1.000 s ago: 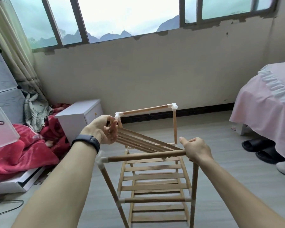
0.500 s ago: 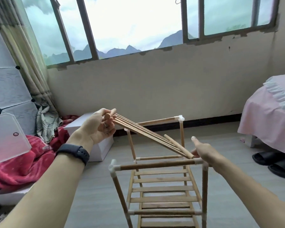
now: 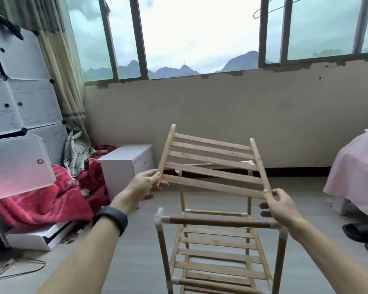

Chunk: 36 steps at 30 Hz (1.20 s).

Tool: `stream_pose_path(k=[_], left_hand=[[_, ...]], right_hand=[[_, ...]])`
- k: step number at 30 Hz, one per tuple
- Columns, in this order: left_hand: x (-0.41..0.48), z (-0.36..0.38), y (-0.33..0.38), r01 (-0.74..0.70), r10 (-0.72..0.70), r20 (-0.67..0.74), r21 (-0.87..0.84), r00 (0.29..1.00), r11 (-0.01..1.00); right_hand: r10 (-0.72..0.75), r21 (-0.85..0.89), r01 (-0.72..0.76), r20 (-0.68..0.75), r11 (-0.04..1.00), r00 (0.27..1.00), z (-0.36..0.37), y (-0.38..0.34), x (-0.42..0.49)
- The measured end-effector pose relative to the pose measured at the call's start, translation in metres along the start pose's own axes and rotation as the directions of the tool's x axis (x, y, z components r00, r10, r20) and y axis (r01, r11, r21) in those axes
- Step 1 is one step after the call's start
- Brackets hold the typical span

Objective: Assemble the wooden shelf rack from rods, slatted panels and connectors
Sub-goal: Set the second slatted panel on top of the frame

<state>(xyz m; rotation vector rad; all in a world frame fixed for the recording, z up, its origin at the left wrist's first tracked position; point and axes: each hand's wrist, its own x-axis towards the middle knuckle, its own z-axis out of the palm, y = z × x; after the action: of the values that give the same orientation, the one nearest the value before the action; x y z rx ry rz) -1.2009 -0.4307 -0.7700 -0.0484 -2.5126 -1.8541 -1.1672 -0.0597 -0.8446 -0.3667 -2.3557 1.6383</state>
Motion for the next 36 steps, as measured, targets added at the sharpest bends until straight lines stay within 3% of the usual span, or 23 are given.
stream_pose_path(k=[3,7,13,19,22,27,30,36], left_hand=[[0.002,0.014,-0.045,0.097,-0.098,0.025,0.012,0.995,0.995],[0.008,0.024,-0.072,0.224,-0.22,0.045,-0.263,0.975,0.939],[0.013,0.025,-0.071,0.176,-0.178,0.023,-0.303,0.984,0.936],[0.015,0.05,-0.087,0.225,-0.256,-0.075,-0.284,0.964,0.932],[0.014,0.051,-0.091,0.168,-0.191,-0.167,-0.138,0.967,0.976],[0.005,0.055,-0.09,0.151,-0.187,-0.213,-0.175,0.959,0.973],[0.0,0.056,-0.089,0.162,-0.167,-0.311,-0.043,0.936,0.986],[-0.006,0.052,-0.09,0.204,-0.101,-0.363,0.256,0.926,0.945]], right_hand=[[0.029,0.059,-0.026,-0.052,0.998,0.998,0.008,0.013,-0.001],[0.031,0.004,-0.031,-0.055,1.0,0.998,0.009,0.023,0.003],[0.004,0.042,-0.001,-0.073,0.999,0.997,0.009,0.021,0.001],[0.015,0.016,-0.014,-0.086,1.0,0.996,0.007,0.022,0.0],[0.0,0.001,0.0,-0.046,1.0,0.999,0.006,0.02,-0.003],[-0.021,0.014,0.021,-0.034,1.0,0.999,0.004,0.02,-0.009],[-0.012,0.036,0.013,-0.022,0.999,1.0,0.003,0.02,-0.011],[0.02,0.06,-0.017,-0.039,0.998,0.999,0.005,0.019,-0.016]])
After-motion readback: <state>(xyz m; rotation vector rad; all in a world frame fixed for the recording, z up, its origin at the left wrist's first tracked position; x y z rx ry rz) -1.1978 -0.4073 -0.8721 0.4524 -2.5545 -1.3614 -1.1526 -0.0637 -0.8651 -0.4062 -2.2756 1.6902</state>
